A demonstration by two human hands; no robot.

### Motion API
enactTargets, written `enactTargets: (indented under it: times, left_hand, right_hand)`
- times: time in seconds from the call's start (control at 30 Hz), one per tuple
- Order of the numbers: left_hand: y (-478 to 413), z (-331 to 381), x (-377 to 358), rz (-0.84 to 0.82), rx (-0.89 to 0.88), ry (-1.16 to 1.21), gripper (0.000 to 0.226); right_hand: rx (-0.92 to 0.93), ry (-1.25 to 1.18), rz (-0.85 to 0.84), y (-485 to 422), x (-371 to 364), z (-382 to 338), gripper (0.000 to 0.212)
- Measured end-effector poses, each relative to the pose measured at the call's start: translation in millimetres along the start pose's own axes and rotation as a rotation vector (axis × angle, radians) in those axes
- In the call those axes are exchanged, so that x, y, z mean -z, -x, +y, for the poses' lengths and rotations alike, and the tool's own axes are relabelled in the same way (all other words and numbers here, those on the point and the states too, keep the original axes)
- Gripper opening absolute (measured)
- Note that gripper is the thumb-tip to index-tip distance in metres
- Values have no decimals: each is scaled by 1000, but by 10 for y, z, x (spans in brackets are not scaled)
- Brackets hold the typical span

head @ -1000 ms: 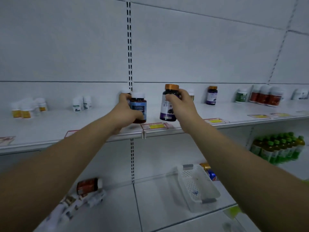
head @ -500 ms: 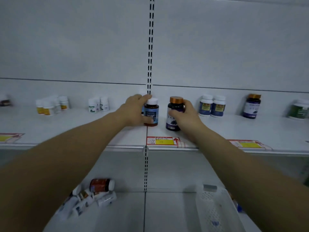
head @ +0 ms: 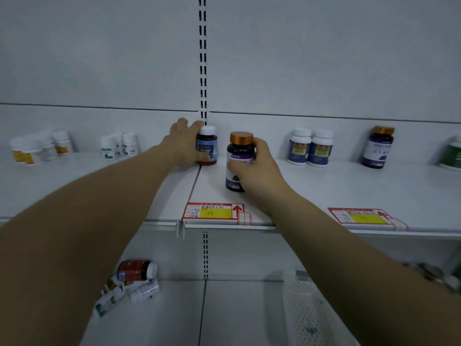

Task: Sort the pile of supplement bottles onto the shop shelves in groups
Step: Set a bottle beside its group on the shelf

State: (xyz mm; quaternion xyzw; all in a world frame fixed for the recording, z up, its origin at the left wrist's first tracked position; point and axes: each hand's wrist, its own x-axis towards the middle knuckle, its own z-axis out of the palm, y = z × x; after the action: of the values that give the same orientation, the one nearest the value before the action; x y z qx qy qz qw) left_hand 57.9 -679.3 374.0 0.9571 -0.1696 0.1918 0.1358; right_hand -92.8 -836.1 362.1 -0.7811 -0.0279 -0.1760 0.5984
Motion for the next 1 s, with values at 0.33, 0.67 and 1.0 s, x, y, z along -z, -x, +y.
enactTargets:
  times: [0.33,0.67,1.0]
  left_hand:
    - [-106,-48,-68,11,50,-94,102]
    - [345,160,241,-50,-144,71,85]
    - [837,1232,296,-456,-257,287,68]
  right_hand:
    - [-16,1,33,31,11,-17,56]
    - [-62,-2,196,91,-21,-128,52]
    - [-171,185,343,174,949,-229,45]
